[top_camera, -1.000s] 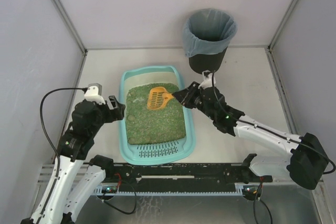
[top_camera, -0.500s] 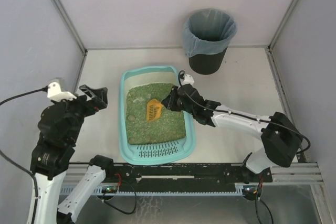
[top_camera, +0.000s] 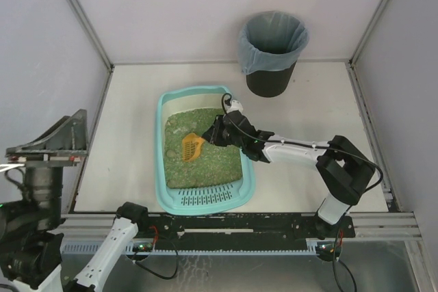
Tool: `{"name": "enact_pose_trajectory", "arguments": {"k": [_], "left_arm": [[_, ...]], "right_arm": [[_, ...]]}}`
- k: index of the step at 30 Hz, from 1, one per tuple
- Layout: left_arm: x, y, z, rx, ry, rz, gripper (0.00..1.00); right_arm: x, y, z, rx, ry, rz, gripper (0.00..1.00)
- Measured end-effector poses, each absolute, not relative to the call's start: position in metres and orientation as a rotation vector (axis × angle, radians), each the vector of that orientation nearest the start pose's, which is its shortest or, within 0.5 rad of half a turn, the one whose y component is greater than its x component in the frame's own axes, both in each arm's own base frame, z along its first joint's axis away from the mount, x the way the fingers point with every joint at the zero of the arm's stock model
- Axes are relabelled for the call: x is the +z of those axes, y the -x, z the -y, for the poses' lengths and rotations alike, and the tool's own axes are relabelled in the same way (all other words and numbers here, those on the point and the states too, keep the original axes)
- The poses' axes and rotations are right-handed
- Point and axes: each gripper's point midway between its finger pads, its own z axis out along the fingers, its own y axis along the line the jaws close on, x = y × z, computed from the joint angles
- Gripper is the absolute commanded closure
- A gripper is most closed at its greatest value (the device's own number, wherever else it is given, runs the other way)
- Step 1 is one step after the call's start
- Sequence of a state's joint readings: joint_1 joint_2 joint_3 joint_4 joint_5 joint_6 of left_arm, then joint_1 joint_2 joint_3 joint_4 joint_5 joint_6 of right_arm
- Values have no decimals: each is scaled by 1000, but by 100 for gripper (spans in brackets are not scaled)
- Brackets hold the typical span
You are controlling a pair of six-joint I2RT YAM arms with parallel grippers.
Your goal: Clean the litter box
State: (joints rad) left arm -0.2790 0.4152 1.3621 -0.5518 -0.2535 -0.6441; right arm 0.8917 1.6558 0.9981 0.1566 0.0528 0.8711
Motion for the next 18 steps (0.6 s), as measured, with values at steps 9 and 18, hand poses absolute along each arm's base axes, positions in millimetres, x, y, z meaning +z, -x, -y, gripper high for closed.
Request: {"name": "enact_pose_trajectory", "arguments": {"k": [9,18], "left_arm": [[581,-65,15,-799,344,-923,0],[608,-21,20,-847,201,-763,0]], "right_arm": [[117,-288,-406,1069,-63,-2249,100],[112,-289,-413,1110,-92,-2249,100]]}}
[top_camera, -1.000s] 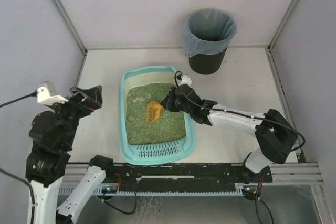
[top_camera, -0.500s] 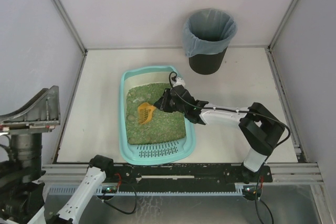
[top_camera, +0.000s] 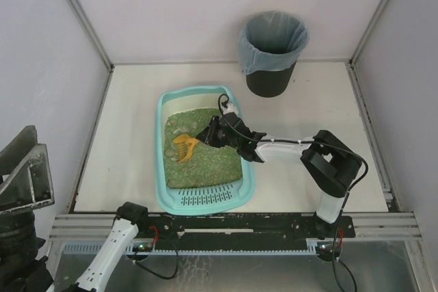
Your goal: Clean the litter box
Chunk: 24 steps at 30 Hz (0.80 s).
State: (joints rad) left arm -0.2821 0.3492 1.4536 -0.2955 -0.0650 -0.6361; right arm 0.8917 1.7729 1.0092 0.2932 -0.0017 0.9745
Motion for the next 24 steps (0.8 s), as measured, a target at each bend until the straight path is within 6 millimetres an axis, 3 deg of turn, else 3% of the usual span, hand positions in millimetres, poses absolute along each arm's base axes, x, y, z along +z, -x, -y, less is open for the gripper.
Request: {"name": "enact_pose_trajectory", "arguments": {"k": [11,24], "left_arm": [[609,-14,17,-811,161,-724,0],[599,-20,14,-759,166,-712,0]], "right_arm": [[108,-291,-417,1132,-133,-2252,100],[106,-295,-433,1229,-211,-2234,100]]}}
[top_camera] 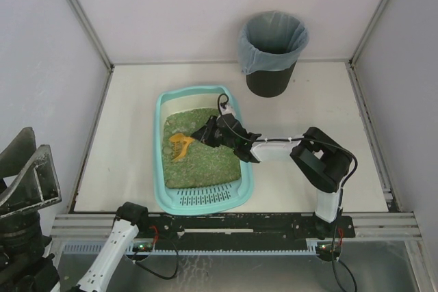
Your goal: Clean the litter box
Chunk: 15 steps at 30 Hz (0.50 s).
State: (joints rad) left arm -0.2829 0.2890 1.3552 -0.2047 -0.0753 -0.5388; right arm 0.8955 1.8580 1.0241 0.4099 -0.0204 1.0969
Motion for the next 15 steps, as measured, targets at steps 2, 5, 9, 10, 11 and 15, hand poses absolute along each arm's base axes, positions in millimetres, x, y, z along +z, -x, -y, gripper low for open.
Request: {"name": "enact_pose_trajectory", "arguments": {"k": [2,5,9,10,11,15], "left_arm": [[598,-22,15,-753,166,-713,0],[596,-26,16,-751,165,-722,0],[596,-27,18,-749,156,-721,0],[596,-26,17,-748,155,-719,0],[596,-26,17,-747,155,-718,0],[595,-29,17,-740,162,-719,0]], "right_arm": [[109,-295,-436,1249,-221,-2224,100],[111,-296,-437,1267,-239,-2217,100],[114,-297,-438,1282,-257,-2209,100],[115,-297,-438,1287,-261,-2207,100],[116,-298,-438,1291,-264,-2205,100],[117,-300,-438,1301,-274,-2197,100]]}}
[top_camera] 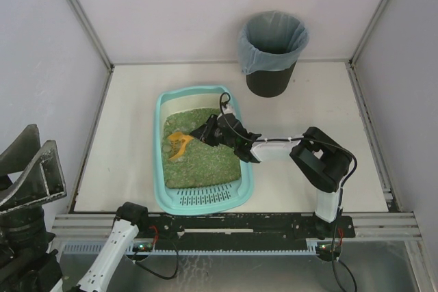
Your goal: Clean the litter box
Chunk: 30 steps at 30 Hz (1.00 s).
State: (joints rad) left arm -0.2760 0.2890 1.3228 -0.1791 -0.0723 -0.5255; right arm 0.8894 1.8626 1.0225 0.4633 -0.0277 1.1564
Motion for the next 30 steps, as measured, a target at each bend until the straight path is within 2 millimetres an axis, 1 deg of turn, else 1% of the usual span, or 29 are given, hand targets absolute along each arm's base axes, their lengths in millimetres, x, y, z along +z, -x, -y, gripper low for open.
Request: {"name": "enact_pose_trajectory", "arguments": {"k": [7,10,16,22,30], "left_arm": [[596,-30,17,-730,156,-715,0],[595,-31,14,-713,168,-714,0],[589,-43,0,-652,246,-727,0],[582,-52,-6,-615,286,-747,0],[577,-58,-8,-592,306,-758,0]], "right_arm": [[118,-304,-434,1307,-284,-2173,100],[119,-304,-431,1305,-291,-2164,100],[126,-301,-425,1327,-316,-2138,100],[132,-299,-420,1350,-334,-2114,100],[138,-301,-408,1328,-365,-2094,100]]}}
